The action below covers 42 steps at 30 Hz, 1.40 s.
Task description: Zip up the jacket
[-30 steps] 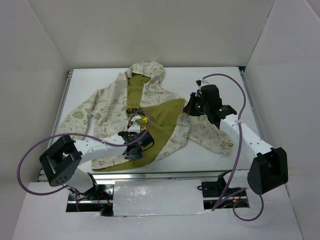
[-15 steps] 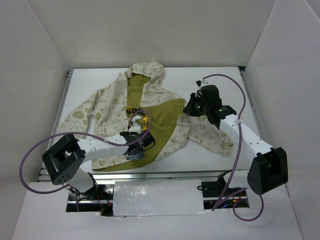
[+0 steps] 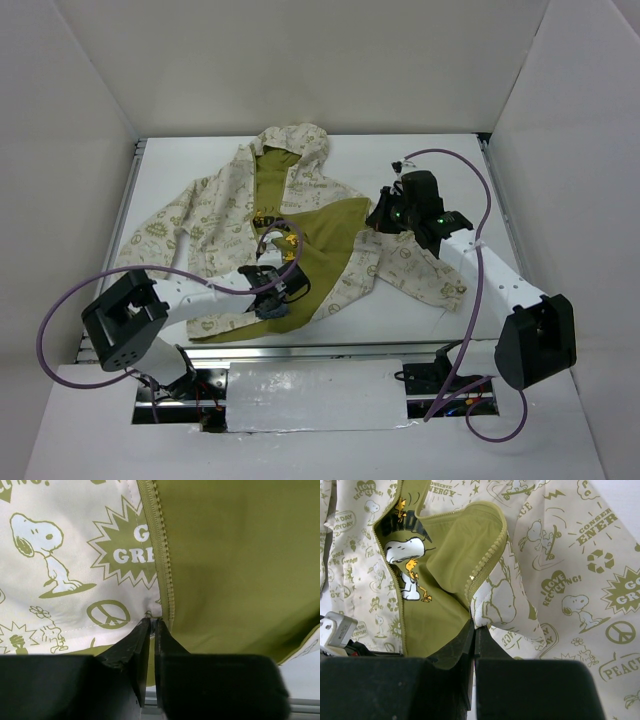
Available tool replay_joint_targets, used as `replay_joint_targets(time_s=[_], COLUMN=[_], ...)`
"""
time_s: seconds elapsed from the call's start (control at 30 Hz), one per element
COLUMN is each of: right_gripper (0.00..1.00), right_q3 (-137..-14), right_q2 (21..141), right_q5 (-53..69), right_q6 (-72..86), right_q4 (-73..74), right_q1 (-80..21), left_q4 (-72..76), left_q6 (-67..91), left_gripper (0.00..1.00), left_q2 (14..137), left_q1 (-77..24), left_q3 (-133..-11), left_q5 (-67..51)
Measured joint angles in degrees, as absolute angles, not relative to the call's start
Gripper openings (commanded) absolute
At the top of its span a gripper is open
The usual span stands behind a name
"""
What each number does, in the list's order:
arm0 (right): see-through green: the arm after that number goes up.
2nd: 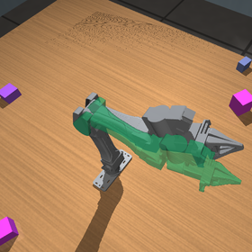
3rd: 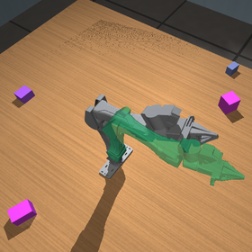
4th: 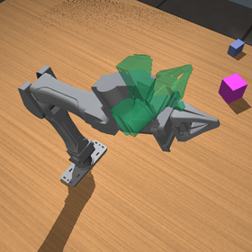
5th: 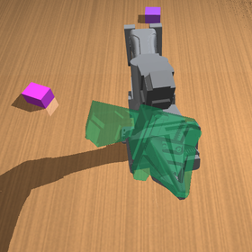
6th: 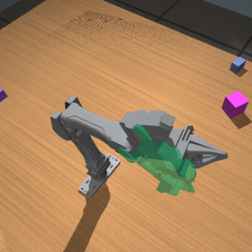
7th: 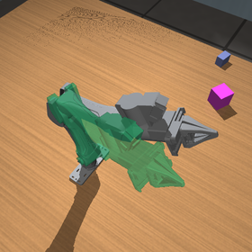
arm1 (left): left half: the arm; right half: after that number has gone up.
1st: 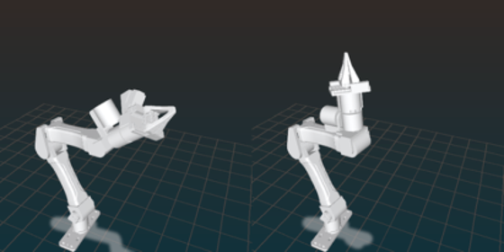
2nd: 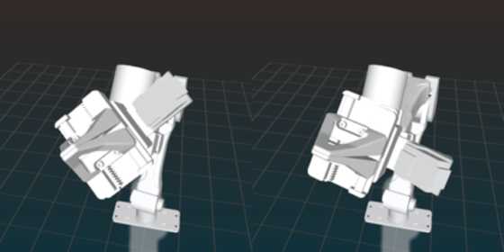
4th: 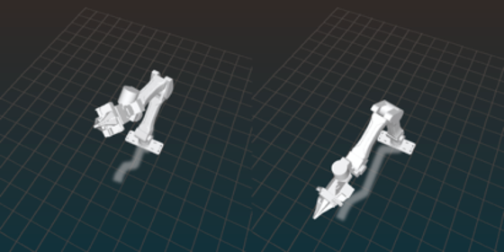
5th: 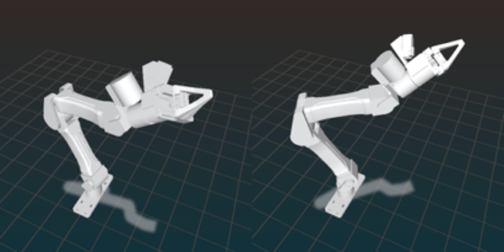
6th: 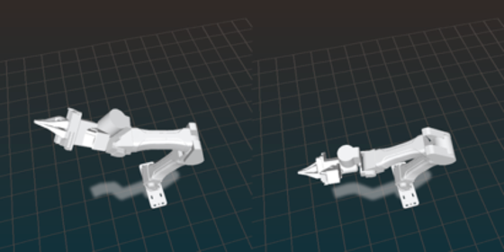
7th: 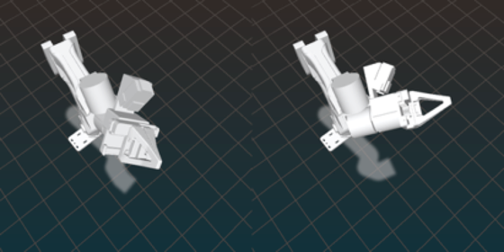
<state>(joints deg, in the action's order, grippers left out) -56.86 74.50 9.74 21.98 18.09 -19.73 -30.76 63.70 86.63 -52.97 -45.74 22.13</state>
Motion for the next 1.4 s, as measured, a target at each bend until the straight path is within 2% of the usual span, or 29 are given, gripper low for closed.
replay_joint_targets(time_s=[0.03,0.07,0.17,0.27,0.53,1.17,1.27,1.4], right_gripper=[0.00,0.00,0.00,0.00,0.00,0.00,0.00,0.00], right_q3=[-56.9,-56.9,-56.9,-56.9,-56.9,-56.9,-56.9,-54.0], right_q2=[74.5,74.5,74.5,74.5,75.5,78.3,78.3,77.5], right_q5=[9.7,9.7,9.7,9.8,9.9,6.6,7.2,11.2], right_q6=[22.0,22.0,22.0,22.0,22.0,22.3,23.2,26.8], right_q4=[18.1,18.1,18.1,18.1,18.0,18.1,16.6,8.1], right_q1=[-19.7,-19.7,-19.7,-19.7,-19.7,-22.3,-26.0,-36.8], left_q4=[-30.6,-30.5,-30.4,-30.2,-32.1,-35.8,-33.3,-23.9], left_q6=[63.7,63.8,64.5,64.7,64.0,58.5,57.1,55.4], left_gripper=[0.15,0.09,0.07,0.00,0.00,0.00,0.00,0.00], left_q2=[86.5,86.5,86.0,85.3,79.8,53.2,48.1,41.0], left_q1=[-53.0,-53.0,-53.0,-53.0,-53.0,-50.7,-50.6,-50.5], left_q3=[-45.6,-45.6,-45.4,-44.8,-43.8,-45.7,-45.0,-39.3], left_q5=[22.2,22.2,22.3,22.5,23.9,29.4,28.8,26.4])
